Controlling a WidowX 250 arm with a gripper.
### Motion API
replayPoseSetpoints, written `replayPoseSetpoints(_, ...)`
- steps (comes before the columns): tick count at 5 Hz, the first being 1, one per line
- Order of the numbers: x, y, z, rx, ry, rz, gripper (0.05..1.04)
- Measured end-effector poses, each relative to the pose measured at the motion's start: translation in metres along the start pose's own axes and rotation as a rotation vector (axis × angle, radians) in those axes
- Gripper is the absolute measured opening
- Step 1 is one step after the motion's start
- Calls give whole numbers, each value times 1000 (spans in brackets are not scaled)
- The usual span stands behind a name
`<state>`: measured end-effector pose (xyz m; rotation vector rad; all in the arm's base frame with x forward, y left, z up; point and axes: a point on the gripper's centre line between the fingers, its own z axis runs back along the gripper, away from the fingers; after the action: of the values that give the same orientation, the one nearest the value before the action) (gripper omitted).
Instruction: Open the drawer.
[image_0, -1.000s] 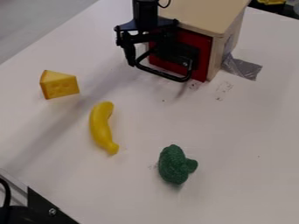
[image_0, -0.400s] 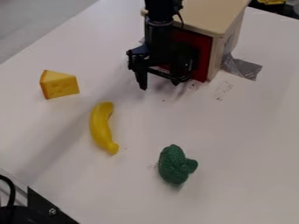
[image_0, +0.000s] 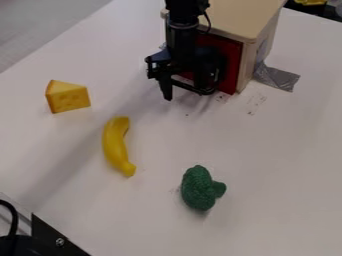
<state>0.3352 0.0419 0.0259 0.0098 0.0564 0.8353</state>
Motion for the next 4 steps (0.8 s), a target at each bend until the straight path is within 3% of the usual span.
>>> replayPoseSetpoints(1, 3, 0, -1, -1, -1, 21, 604)
replayPoseSetpoints(4, -7, 20, -14, -9, 17, 61, 565)
